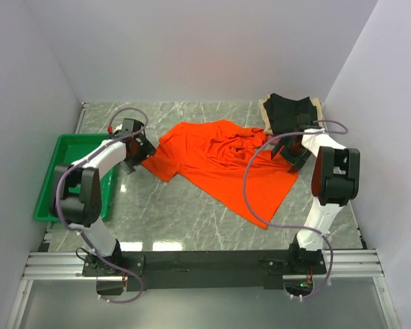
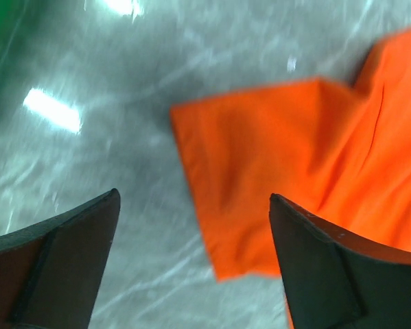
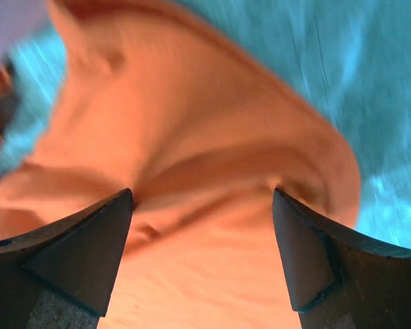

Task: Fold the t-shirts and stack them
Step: Flatten the tshirt out

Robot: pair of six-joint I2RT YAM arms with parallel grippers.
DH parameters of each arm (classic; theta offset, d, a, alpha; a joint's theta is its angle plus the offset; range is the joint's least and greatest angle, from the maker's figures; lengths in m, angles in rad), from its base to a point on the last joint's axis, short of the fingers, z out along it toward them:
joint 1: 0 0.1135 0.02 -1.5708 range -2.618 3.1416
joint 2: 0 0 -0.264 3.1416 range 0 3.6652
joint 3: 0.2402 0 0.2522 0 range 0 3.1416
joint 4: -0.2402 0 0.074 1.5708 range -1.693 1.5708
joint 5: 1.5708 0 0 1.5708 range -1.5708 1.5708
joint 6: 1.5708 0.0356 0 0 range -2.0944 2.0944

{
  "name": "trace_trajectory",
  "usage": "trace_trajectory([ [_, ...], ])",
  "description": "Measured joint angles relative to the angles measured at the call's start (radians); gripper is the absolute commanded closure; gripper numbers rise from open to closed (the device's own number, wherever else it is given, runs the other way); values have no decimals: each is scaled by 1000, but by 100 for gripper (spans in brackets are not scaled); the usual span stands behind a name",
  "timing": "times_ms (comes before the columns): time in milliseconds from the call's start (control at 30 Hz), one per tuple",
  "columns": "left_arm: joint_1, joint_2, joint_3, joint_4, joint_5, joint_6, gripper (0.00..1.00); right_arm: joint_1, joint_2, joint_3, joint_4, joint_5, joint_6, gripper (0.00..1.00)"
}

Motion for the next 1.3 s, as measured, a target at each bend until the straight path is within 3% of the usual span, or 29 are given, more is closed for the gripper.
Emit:
trace_trajectory([
  [300, 29, 101, 30, 39, 30, 21, 16, 50, -358, -177, -1, 77, 7, 9],
  [500, 29, 145, 27, 59, 47, 27, 36, 108, -505, -253, -16, 168, 25, 9],
  [567, 29, 167, 48, 65, 47, 36, 52, 148, -529, -290, -32, 195, 29, 9],
  [600, 29, 175, 56, 66, 47, 36, 53, 166, -540, -307, -43, 204, 30, 9],
  [633, 29, 185, 65, 73, 47, 42, 74, 185, -550, -322, -50, 213, 32, 9],
  [667, 28, 197, 79, 76, 46, 37, 84, 205, -563, -337, -61, 224, 34, 9],
  [700, 26, 209, 82, 94, 46, 43, 100, 226, -577, -352, -75, 236, 37, 9],
  [1033, -23, 185, 45, 144, -10, 42, 99, 405, -749, -509, -156, 272, 109, 9],
  [1200, -26, 1, -153, 116, -37, 21, 99, 579, -785, -646, -197, 222, 188, 10],
  [1300, -31, -183, -288, 94, -47, -5, 99, 621, -811, -684, -225, 207, 228, 10],
])
